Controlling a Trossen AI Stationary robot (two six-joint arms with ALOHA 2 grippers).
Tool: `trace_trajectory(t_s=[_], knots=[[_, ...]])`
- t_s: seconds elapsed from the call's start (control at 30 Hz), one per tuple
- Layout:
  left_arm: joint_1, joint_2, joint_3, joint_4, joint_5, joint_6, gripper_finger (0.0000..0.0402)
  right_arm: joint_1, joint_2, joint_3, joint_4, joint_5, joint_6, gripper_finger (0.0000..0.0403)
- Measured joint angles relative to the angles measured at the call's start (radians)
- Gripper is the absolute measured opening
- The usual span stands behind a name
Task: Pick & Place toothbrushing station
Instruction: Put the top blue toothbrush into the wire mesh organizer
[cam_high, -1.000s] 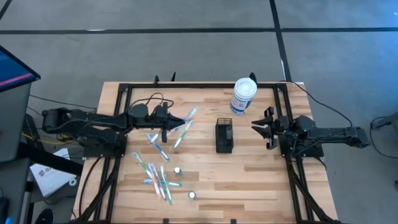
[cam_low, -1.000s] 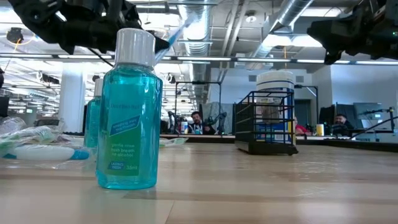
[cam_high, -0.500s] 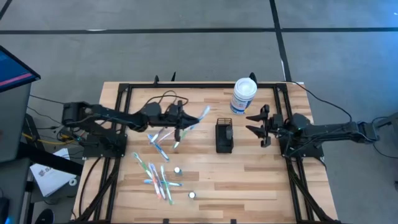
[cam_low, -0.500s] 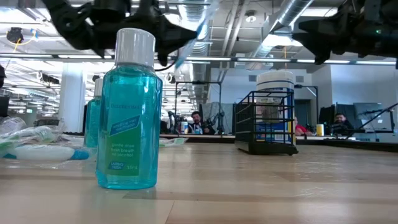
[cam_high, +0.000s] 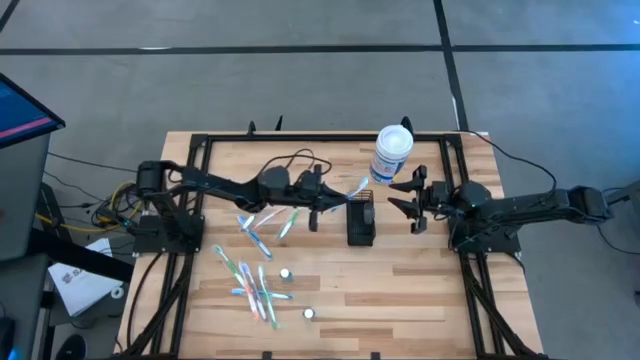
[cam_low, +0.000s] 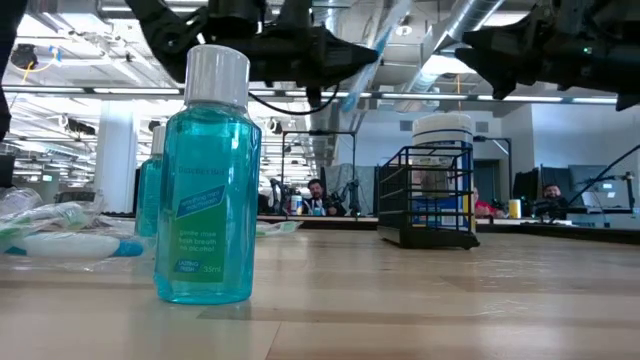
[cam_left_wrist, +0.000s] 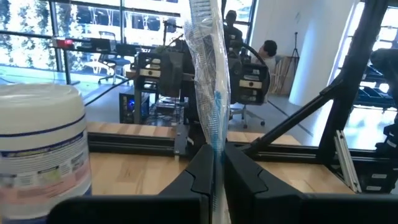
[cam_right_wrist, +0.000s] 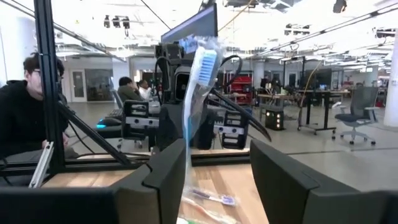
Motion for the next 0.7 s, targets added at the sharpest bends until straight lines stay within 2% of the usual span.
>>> trace_trajectory(t_s=[0.27,0.47,0.7], knots=[[-0.025,0.087,0.096,0.008,-0.001,0.000,0.0008,0.001,0.149,0.097,0.000,-0.002,0.001,0.0166],[-0.038,0.094,0.099,0.010,-0.001,0.045,0.0009,0.001,0.249,0.168,0.000,-0.007,-0.005,0.0164],[-0.038,0.094,0.099,0.008,-0.032,0.048,0.0009,0.003,0.300,0.208,-0.001,-0.038,-0.007,0.0167]])
